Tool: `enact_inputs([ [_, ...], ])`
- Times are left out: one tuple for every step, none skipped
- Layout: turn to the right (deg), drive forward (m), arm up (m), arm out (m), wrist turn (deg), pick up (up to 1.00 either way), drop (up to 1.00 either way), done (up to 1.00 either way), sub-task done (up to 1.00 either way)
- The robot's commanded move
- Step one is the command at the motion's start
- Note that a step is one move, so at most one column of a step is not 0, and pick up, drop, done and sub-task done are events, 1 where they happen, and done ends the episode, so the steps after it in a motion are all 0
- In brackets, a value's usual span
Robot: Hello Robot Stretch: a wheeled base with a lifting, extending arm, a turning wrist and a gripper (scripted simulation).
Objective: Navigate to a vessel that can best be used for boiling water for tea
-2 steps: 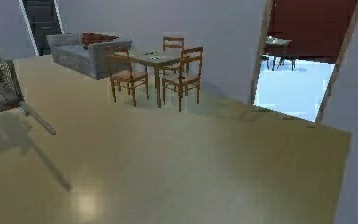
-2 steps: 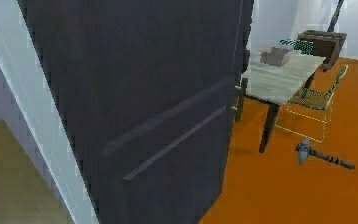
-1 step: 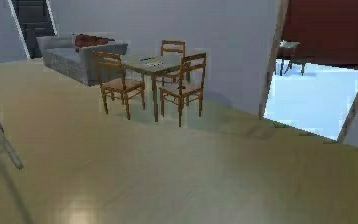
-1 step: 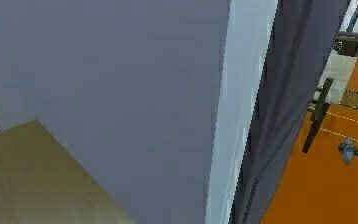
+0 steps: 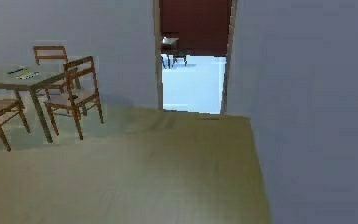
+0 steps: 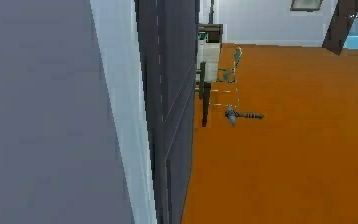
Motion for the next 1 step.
enact_inputs([
  [3.0,0.0,0.0,0.0,0.0,0.0,0.0,0.0,0.0],
])
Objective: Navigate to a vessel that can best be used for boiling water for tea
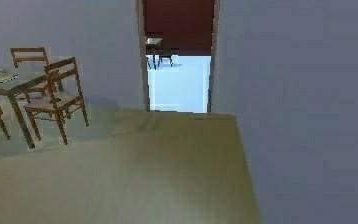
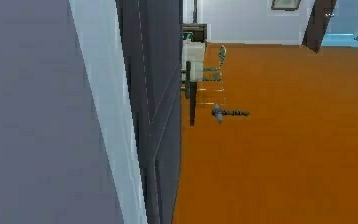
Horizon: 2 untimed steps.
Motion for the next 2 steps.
enact_inputs([
  [0.0,1.0,0.0,0.0,0.0,0.0,0.0,0.0,0.0],
  [0.0,1.0,0.0,0.0,0.0,0.0,0.0,0.0,0.0],
])
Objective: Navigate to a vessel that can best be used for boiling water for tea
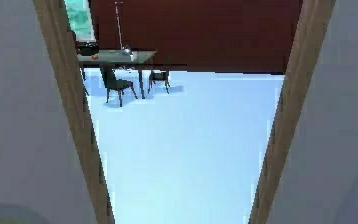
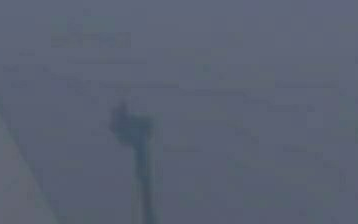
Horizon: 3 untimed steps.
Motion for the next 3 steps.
enact_inputs([
  [0.0,1.0,0.0,0.0,0.0,0.0,0.0,0.0,0.0],
  [0.0,1.0,0.0,0.0,0.0,0.0,0.0,0.0,0.0],
  [-3.0,0.0,0.0,0.0,0.0,0.0,0.0,0.0,0.0],
])
